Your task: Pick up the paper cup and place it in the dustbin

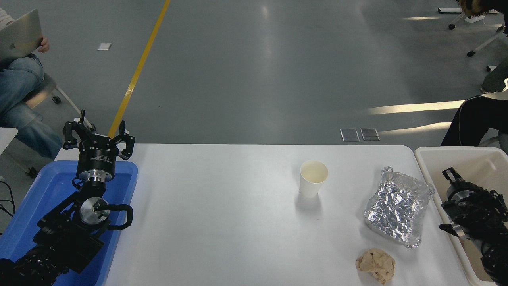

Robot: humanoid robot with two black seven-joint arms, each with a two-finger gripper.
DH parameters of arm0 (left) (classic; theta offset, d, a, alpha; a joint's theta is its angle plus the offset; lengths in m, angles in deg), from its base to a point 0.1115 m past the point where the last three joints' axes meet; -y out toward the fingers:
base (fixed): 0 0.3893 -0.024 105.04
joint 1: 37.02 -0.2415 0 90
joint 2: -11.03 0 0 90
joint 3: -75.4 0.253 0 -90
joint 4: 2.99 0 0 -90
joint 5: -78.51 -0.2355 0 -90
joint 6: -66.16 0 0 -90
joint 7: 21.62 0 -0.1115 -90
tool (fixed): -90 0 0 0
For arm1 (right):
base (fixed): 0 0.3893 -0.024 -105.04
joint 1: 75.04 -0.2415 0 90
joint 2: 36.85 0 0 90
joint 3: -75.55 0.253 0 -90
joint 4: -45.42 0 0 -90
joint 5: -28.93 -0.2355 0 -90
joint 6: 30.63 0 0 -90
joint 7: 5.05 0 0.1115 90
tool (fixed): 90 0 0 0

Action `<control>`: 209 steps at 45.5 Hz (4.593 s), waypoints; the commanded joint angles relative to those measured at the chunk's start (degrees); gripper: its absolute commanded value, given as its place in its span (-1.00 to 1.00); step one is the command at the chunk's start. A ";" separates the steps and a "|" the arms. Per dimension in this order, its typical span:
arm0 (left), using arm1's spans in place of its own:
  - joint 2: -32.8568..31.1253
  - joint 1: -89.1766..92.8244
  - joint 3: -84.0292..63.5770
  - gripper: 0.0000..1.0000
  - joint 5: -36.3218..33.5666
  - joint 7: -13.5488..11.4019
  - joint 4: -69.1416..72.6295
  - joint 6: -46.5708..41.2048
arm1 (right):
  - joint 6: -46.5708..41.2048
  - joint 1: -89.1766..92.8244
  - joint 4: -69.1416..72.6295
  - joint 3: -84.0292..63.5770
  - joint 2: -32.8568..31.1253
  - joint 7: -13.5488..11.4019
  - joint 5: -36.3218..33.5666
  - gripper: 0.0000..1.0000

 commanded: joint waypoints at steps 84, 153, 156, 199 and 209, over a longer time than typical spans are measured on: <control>-0.04 0.00 0.00 0.98 0.00 0.00 0.00 -0.09 | 0.56 -14.44 35.38 0.78 -21.61 -0.07 -0.42 1.00; -0.04 0.00 0.00 0.98 0.00 0.00 0.00 -0.09 | -33.02 -110.06 83.99 -53.27 -18.03 -0.16 2.30 1.00; -0.04 0.00 0.00 0.98 0.00 0.00 0.00 -0.09 | -33.72 -111.83 86.37 -53.36 -17.24 -0.16 2.30 1.00; -0.04 0.00 0.00 0.98 0.00 -0.09 0.00 -0.09 | -57.36 -113.24 93.67 -50.11 -9.68 -0.16 2.13 1.00; -0.04 0.00 0.00 0.98 0.00 -0.09 0.00 -0.09 | -57.36 -108.58 93.67 -49.49 -8.09 -0.16 1.78 1.00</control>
